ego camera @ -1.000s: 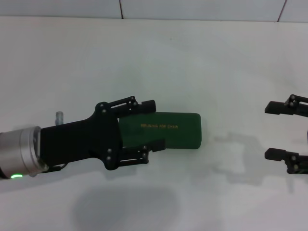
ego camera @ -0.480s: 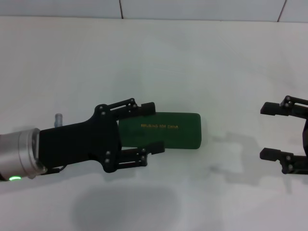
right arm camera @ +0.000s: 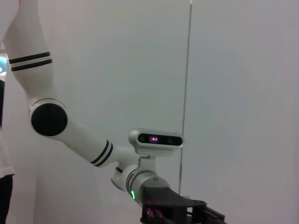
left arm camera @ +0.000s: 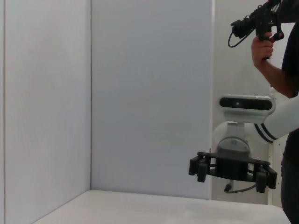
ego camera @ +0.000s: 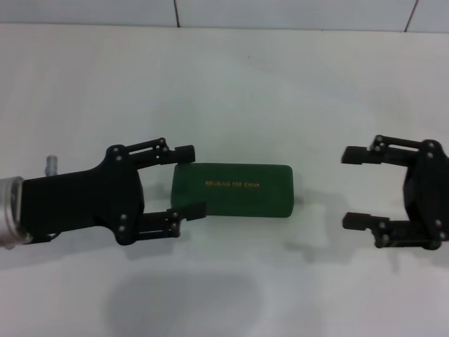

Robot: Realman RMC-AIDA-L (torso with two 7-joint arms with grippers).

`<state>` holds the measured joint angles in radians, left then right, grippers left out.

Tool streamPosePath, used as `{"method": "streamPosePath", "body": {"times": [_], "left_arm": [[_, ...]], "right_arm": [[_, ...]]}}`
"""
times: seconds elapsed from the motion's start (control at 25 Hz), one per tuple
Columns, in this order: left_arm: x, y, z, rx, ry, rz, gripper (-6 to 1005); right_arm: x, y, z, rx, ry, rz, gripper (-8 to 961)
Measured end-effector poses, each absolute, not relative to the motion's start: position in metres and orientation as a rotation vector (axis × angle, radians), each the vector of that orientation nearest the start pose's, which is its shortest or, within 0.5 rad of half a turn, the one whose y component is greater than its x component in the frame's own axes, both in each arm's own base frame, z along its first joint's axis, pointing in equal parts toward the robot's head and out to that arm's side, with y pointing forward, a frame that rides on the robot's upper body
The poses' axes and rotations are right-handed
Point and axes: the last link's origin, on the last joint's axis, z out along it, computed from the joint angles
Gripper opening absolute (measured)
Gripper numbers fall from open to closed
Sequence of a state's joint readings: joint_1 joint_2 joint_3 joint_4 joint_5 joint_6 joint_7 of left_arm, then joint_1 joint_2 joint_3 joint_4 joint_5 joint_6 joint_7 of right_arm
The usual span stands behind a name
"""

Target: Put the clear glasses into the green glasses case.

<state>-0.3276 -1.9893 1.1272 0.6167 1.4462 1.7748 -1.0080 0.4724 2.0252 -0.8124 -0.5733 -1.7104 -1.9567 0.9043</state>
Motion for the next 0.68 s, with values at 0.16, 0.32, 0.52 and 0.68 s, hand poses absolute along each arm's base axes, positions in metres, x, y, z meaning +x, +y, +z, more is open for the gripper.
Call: {"method": "streamPosePath", "body": {"times": [0.16,0.32,0.52,0.68], "left_arm": [[-0.262,0.260,0.015,-2.750,-0.127,-1.084,759],[-0.264,0.258,0.015,-2.753,-0.129,-1.078,759],[-0.264,0.259,0.015,-2.755,-0.124,-1.072,759],[-0.265,0.260,0.014,-2.765,-0.125,-1.053,759]], "right_arm": [[0.229,0.285,0.013,-2.787,-0.144,1.168,736],[0.229,0.289,0.008,-2.789,-0.153,1.131,736],[0.226,0.290,0.006,-2.799,-0.176,1.124,736],[0.224,0.291,0.004,-2.820,-0.189,1.118,736]]}}
